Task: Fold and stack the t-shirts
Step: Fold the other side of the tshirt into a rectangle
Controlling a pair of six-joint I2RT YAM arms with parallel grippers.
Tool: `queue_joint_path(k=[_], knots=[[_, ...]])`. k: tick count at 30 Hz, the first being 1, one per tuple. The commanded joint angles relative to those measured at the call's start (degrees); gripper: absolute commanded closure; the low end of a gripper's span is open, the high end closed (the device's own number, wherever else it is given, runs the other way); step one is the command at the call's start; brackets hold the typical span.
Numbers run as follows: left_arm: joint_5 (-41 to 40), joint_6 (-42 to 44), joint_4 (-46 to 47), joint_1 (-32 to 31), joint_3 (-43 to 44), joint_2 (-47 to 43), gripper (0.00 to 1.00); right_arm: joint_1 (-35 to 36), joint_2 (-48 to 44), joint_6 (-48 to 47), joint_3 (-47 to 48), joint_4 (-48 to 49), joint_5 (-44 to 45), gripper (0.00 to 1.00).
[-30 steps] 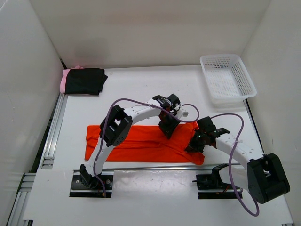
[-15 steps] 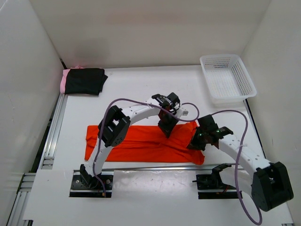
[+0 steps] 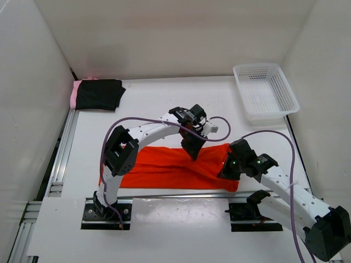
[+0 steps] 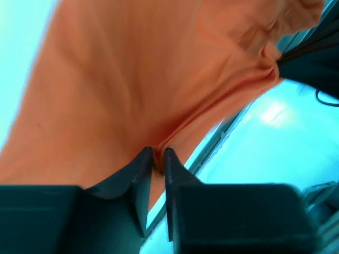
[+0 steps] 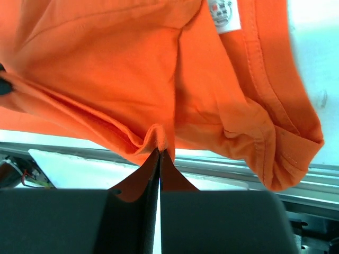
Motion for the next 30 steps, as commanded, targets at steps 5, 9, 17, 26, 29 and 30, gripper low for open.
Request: queue_joint_path(k=[5,9,17,26,29,30], knots=[[2.51,0.27,-0.42,0.25,-0.56,1.49,0.56,0.27,6.44,0.24,1.08,1.04,1.71,1.0],[3.04,0.27,-1.74,0.25,0.05,2.89,0.55,0.27,7.85,-0.29,1.08,2.1,1.71,1.0],[0.05,0.27,1.33,0.25,1.28,5.7,0.45,0.27,8.38,-0.82,0.02,3.15,1.18,1.0],[0.58,0.27,3.18,0.25,3.56,7.82,0.5,0.27,8.38,-0.82,-0.5,3.16,1.18,1.0],[0.58,0.27,3.71,-0.27,4.09,7.82,0.58,0.27,8.38,-0.82,-0.5,3.16,1.18,1.0],[0.58,0.27,3.71,-0.28,4.1,8.43,0.61,0.27,8.38,-0.82,-0.5,3.16,1.18,1.0]])
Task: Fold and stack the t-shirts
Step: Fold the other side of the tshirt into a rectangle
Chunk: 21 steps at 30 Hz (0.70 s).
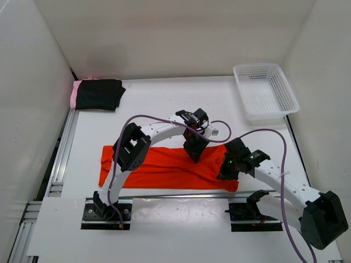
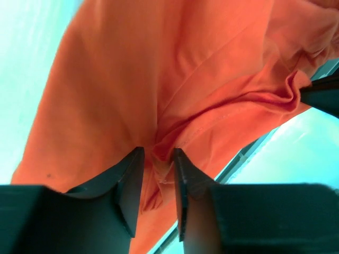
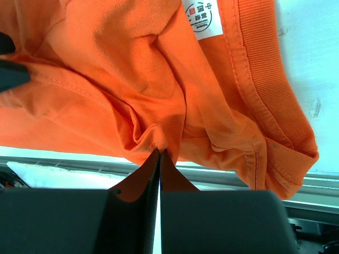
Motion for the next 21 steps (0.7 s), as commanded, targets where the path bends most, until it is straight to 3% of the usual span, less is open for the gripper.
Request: queue_joint_path(k=[1,3,6,8,15,17,21], knots=[[0.41,0.51,1.61,-0.45,2.48,-0.05,0.64,0.27,0.29,-0.51,-0.22,0.9,0.57,1.0],[0.41,0.51,1.61,-0.45,1.87,-0.05,0.65,0.27,0.29,-0.51,-0.22,0.9,0.57,1.0],[0.41,0.51,1.61,-0.45,1.86,-0.66,0.55,0.27,0.29,-0.51,-0.22,0.9,0.57,1.0],[0.41,0.51,1.61,-0.45,1.86,-1.28,0.54,0.27,0.29,-0.51,-0.22,0.9,0.57,1.0],[1.72,0.51,0.91,-0.45,1.86,-1.28,0.73,0.27,0.29,-0.51,-0.22,0.9,0.57,1.0],[2.25,0.51,0.91,-0.45,1.86,-1.8,0.88,0.27,0.29,-0.51,-0.22,0.9,0.57,1.0],[1.73,0.51,-0.23,-0.45,1.86,-4.52,0.9,0.27,0.29,-0.51,0.3,0.29,1.7,1.0]])
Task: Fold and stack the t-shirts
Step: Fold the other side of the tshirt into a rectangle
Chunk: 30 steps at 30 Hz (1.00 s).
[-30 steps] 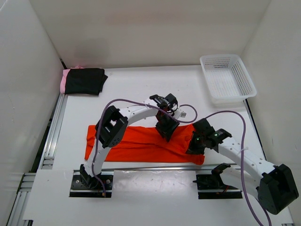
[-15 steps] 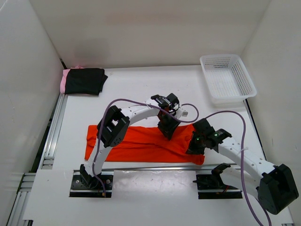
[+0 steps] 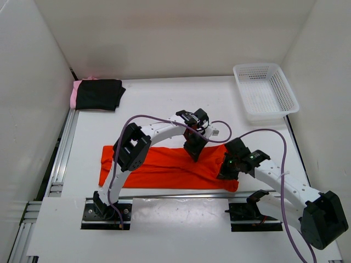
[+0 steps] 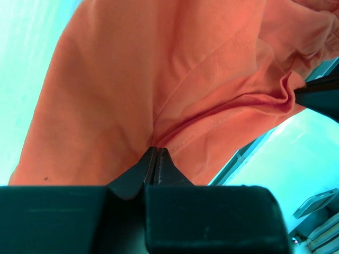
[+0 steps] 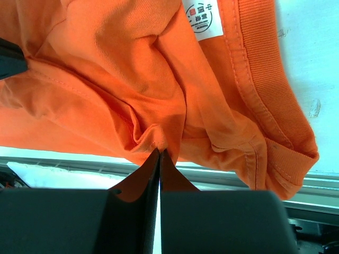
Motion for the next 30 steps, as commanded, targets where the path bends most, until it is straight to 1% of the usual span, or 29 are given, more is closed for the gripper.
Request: queue_joint_path(k=[1,5,8,10,13,15,18,21,28,30], knots=[[1.29,0.4,-0.57,-0.23,0.62,-5.71,0.9,0.27,-0.32,-0.49,0.31,-0.43,1.58,1.0],[2.6,0.4,-0.57,0.29,-2.1,-9.66,0.9,0.27,-1.38,-1.11,1.88,-2.01,2.98,1.0],[3.48,0.4,0.57,0.91,-4.21,-11.77,0.9,0.27,-0.77,-2.33,5.13,-2.02,3.69,1.0],[4.1,0.4,1.8,3.09,-5.44,-12.65,0.9,-0.33,1.07,-4.0,8.9,-2.02,5.35,1.0],[3.49,0.4,3.47,5.74,-6.59,-12.66,0.9,-2.36,5.9,-6.99,13.92,-2.02,6.15,1.0],[2.53,0.4,4.88,7.14,-7.2,-12.66,0.9,-3.94,10.73,-9.36,17.16,-2.02,6.15,1.0],[-0.63,0.4,5.76,7.76,-8.52,-13.19,0.9,-5.17,16.27,-10.77,19.46,-1.31,6.15,1.0],[-1.87,0.4,6.55,7.76,-8.53,-12.58,0.9,-6.57,20.41,-11.39,20.61,0.36,6.15,1.0],[-3.8,0.4,6.55,6.62,-7.39,-10.2,0.81,-9.47,26.73,-11.92,22.37,0.88,5.62,1.0],[-4.77,0.4,6.55,6.62,-6.86,-9.67,0.76,-10.0,27.44,-12.44,23.68,0.88,5.62,0.9]])
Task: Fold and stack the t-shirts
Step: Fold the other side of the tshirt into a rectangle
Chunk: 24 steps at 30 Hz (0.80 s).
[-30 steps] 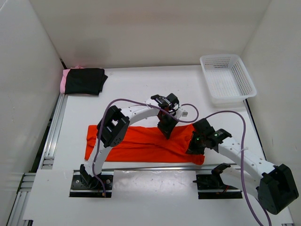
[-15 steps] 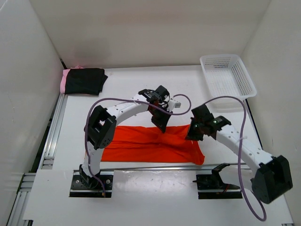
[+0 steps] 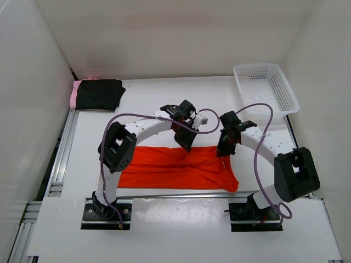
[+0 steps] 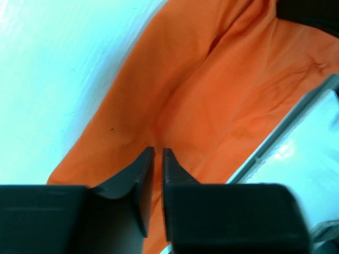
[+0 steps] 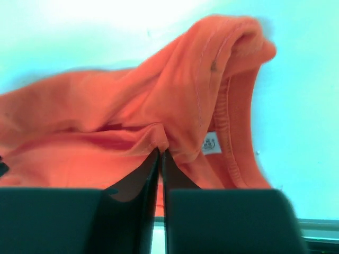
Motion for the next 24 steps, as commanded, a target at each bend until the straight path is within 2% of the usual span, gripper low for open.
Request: queue_joint_path(k=[1,2,3,4,6,9,13,17,18,21,24], knots=[[-3.5,0.38,0.5,0.04,1.49,0.07,0.73,-1.0,1.48,-2.39,3.34,-0.19,1.21,0.81],[-4.04,0.38,0.5,0.04,1.49,0.08,0.67,-1.0,1.48,-2.39,4.03,-0.19,1.21,0.74],[-4.04,0.38,0.5,0.04,1.49,0.08,0.63,-1.0,1.48,-2.39,4.65,-0.19,1.21,0.62],[-5.61,0.38,0.5,0.04,1.49,0.08,0.55,-1.53,1.48,-2.91,4.66,-0.88,1.21,0.57],[-7.72,0.38,0.5,0.04,1.49,-0.53,0.47,-1.53,-0.7,-2.92,4.66,-1.5,1.73,0.5],[-12.91,0.38,0.5,0.56,0.36,-3.16,0.44,-1.53,-4.48,-2.92,2.3,-1.51,1.73,0.5],[-18.53,0.38,-1.43,2.5,-2.36,-9.14,0.41,-0.39,-11.25,-1.69,-3.24,-1.51,-2.83,0.62],[-28.98,0.38,-2.05,6.62,-9.74,-16.08,0.41,0.14,-12.75,0.15,-9.66,-0.64,-7.57,0.64],[-33.7,0.38,-2.05,7.85,-11.67,-17.48,0.41,0.83,-13.45,0.16,-10.8,-0.02,-7.58,0.63],[-40.58,0.38,0.22,14.26,-20.54,-22.67,0.41,1.37,-12.67,0.68,-13.19,2.97,-8.89,0.54],[-43.84,0.38,2.07,22.43,-28.46,-25.32,0.41,1.37,-9.78,0.16,-13.19,5.25,-8.9,0.49]])
